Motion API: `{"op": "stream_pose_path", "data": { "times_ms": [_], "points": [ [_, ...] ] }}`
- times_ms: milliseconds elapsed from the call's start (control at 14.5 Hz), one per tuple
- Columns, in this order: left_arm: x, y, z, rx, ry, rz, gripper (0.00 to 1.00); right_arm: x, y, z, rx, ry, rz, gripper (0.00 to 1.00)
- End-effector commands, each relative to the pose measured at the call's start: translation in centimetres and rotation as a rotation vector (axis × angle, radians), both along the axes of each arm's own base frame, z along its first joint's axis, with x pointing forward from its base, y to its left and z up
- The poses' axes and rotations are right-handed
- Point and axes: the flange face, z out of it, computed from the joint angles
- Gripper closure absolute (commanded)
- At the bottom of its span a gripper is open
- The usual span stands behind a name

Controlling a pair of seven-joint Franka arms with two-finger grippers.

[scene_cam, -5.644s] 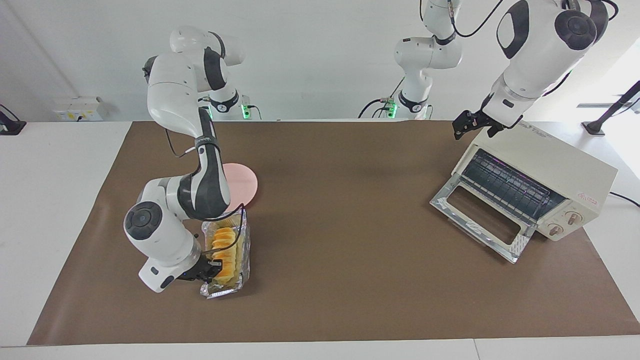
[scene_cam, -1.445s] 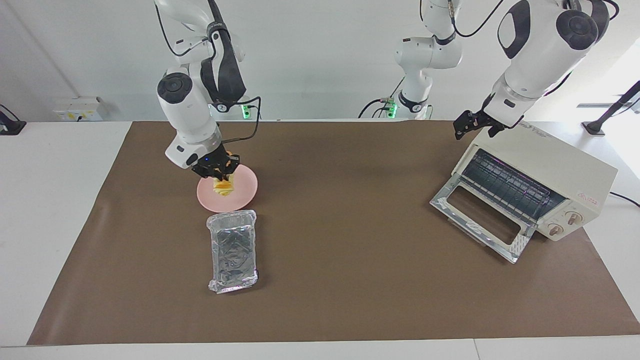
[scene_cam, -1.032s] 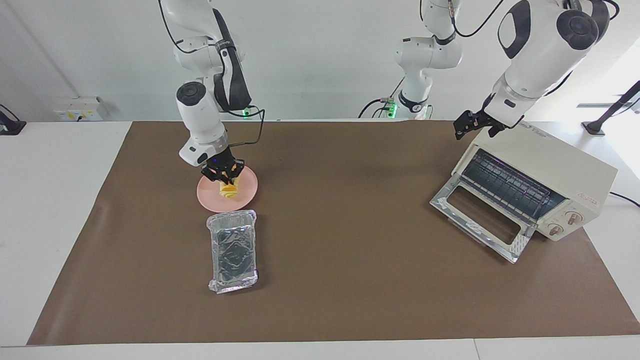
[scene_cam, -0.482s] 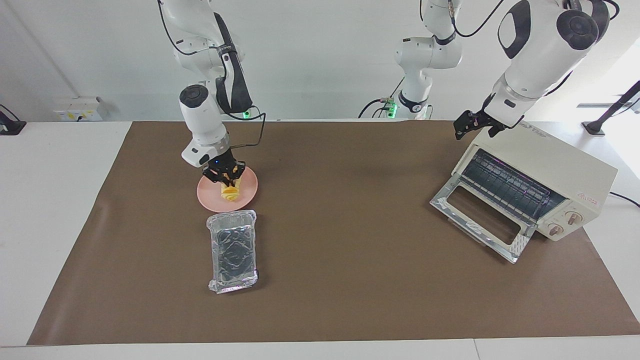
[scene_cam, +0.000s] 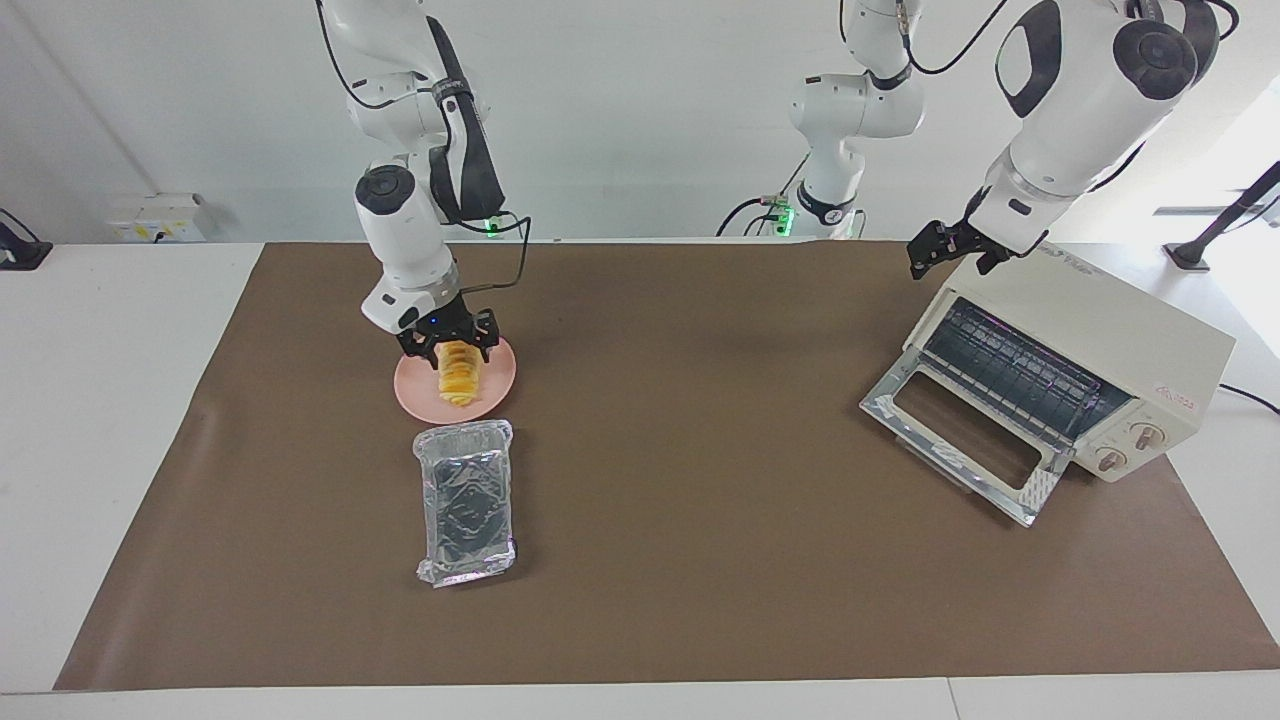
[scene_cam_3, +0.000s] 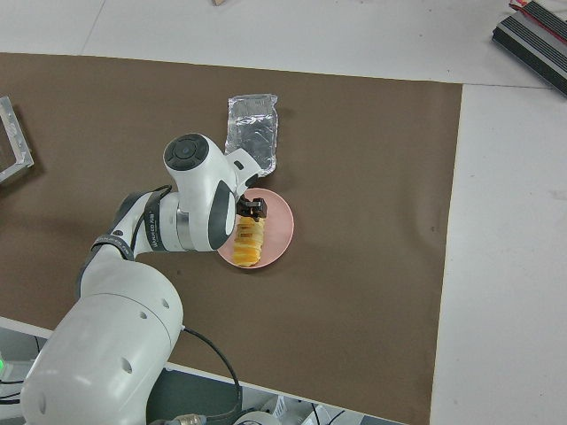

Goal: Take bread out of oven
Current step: 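Set the empty tray down and withdraw the right gripper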

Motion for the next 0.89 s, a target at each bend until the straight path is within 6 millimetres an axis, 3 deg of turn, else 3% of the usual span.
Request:
{"op": "stream_pose_path", "data": {
  "times_ms": [0, 275, 482, 826],
  "points": [
    [-0.5, 0.5, 0.4, 0.011, -0.012, -0.006, 0.00, 2.0, -0.4, 4.3, 0.007, 0.027, -0.008, 0.00],
    [-0.5, 0.5, 0.4, 0.011, -0.012, -0.006, 0.00, 4.1, -2.8, 10.6, 0.006, 0.038, 0.045, 0.00],
    [-0.5, 0.5, 0.4, 0.011, -0.012, -0.006, 0.00, 5.4, -6.4, 15.8, 0.005, -0.004, 0.111, 0.00],
    [-0.6, 0.5, 0.4, 0.012, -0.010, -0.006, 0.00, 4.1, -9.8, 24.8, -0.013, 0.088, 0.125, 0.00]
  ]
}}
